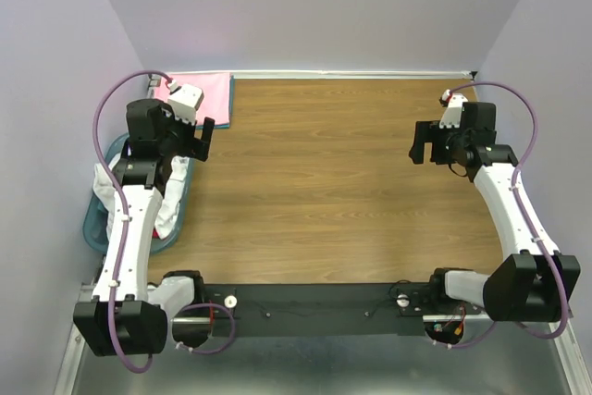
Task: Fold and stack the t-shirts
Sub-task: Grab the tshirt from the pile
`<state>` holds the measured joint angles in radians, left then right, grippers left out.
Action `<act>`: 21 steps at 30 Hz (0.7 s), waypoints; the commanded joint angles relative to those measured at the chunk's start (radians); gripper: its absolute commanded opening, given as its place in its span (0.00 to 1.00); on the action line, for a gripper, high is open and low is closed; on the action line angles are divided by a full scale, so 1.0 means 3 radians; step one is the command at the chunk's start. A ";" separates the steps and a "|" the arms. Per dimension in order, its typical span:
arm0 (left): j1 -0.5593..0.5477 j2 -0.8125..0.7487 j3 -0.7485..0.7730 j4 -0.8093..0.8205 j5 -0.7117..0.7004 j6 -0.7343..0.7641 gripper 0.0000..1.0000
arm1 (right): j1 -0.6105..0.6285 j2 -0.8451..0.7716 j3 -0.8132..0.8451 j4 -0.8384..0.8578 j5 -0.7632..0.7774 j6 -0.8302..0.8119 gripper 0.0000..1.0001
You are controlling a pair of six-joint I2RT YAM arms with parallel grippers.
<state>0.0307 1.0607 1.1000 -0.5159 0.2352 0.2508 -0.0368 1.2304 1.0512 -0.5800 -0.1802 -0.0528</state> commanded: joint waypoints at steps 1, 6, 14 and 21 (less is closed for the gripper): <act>0.0005 0.0089 0.0137 -0.0192 -0.0404 0.0206 0.98 | -0.0005 0.0040 0.0034 -0.0040 -0.0094 0.0007 1.00; 0.0214 0.0416 0.0357 -0.0550 -0.0687 0.0427 0.98 | -0.0005 0.0127 0.0086 -0.0081 -0.0125 -0.0003 1.00; 0.0961 0.0866 0.0419 -0.0663 -0.0738 0.0748 0.98 | -0.0005 0.0250 0.0178 -0.0132 -0.0171 0.0002 1.00; 0.1503 0.1306 0.0409 -0.0561 -0.0758 0.0958 0.98 | -0.0005 0.0296 0.0193 -0.0168 -0.0207 -0.0003 1.00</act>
<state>0.4274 1.4113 1.2129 -0.6872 0.0349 0.4831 -0.0368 1.3048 1.0779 -0.6010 -0.2169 -0.0532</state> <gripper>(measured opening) 0.984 0.998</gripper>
